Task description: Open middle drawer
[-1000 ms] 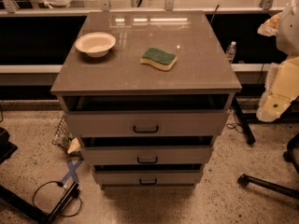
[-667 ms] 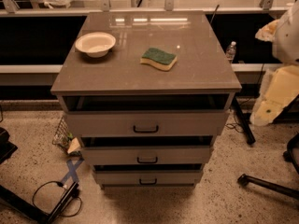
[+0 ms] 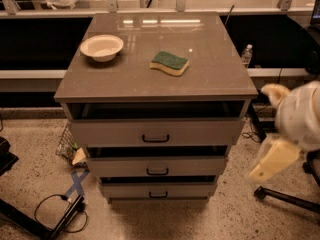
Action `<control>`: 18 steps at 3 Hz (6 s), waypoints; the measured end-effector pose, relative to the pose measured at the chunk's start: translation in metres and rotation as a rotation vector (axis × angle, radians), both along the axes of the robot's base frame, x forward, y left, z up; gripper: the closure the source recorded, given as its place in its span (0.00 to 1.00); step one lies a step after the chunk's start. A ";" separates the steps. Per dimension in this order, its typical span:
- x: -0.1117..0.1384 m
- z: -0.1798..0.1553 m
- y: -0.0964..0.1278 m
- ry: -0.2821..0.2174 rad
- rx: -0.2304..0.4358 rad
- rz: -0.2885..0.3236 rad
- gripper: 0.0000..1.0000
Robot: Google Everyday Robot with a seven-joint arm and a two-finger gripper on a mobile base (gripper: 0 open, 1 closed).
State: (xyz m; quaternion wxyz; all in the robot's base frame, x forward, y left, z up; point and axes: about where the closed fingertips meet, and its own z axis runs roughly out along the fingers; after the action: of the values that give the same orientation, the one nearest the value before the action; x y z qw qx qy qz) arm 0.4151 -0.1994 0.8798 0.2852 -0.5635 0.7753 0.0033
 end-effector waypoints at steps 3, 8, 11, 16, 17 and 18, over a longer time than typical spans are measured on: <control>0.003 -0.109 0.020 -0.165 0.201 -0.003 0.00; 0.065 -0.361 0.095 -0.080 0.177 0.011 0.00; 0.107 -0.382 0.116 -0.102 0.167 0.061 0.00; 0.174 -0.464 0.111 0.035 0.026 0.035 0.00; 0.178 -0.494 0.114 0.084 0.029 0.015 0.18; 0.176 -0.487 0.115 0.084 0.029 0.015 0.19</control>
Offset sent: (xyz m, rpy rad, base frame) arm 0.0351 0.0175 -0.1490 0.3108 -0.3427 -0.0907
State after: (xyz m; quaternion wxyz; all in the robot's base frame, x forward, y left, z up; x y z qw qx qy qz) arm 0.5909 -0.0843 0.3931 0.2605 -0.5645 0.7822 0.0403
